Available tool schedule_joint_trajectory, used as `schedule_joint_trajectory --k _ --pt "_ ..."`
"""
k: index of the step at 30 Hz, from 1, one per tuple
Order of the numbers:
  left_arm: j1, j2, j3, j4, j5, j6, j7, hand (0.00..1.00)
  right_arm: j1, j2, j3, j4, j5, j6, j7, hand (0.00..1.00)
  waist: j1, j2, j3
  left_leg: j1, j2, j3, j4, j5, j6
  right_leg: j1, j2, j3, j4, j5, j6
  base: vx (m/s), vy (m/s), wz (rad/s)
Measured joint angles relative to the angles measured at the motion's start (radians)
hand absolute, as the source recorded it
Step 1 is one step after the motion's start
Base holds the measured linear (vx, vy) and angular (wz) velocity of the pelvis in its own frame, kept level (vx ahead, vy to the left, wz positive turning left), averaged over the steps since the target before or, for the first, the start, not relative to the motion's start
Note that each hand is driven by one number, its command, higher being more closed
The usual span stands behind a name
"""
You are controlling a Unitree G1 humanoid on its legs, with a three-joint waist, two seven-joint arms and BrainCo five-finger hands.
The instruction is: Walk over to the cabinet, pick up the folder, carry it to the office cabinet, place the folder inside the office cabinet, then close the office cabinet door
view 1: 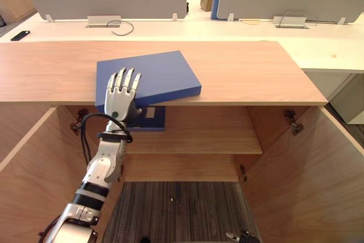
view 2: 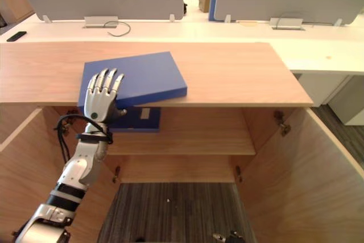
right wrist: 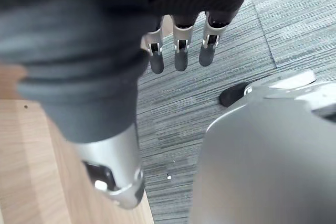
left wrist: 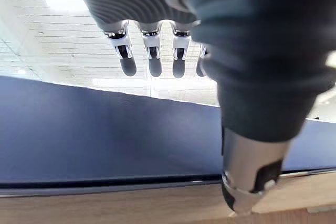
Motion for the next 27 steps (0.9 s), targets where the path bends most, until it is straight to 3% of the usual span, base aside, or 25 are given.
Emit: schedule_joint_trajectory --k 8,9,27 --pt "-0.014 0.043 -0.018 0.077 0.009 0.0 -0.018 0.0 -0.002 0.001 -0.009 0.0 0.0 0.0 0.0 0.0 0.0 -0.003 0.003 0.001 -0.007 0.001 0.005 -0.006 0.0 0.009 -0.006 -0.001 -0.014 0.0 0.0 0.03 0.0 0.0" --pt "-0.02 0.047 -0.019 0.078 0.011 0.0 -0.019 1.0 -0.002 0.001 -0.009 0.0 0.0 0.0 0.0 0.0 0.0 -0.003 0.003 0.001 -0.008 0.001 0.005 -0.006 0.0 0.009 -0.006 -0.001 -0.014 0.0 0.0 0.07 -0.017 0.01" --pt "-0.083 0.051 -0.011 0.186 0.042 0.026 -0.033 1.0 0.004 0.001 -0.009 -0.001 0.0 0.0 0.001 0.0 -0.016 0.001 0.006 0.009 0.0 0.007 0.0 -0.003 0.001 0.007 -0.002 -0.002 -0.018 0.02 -0.002 -0.04 0.006 -0.03"
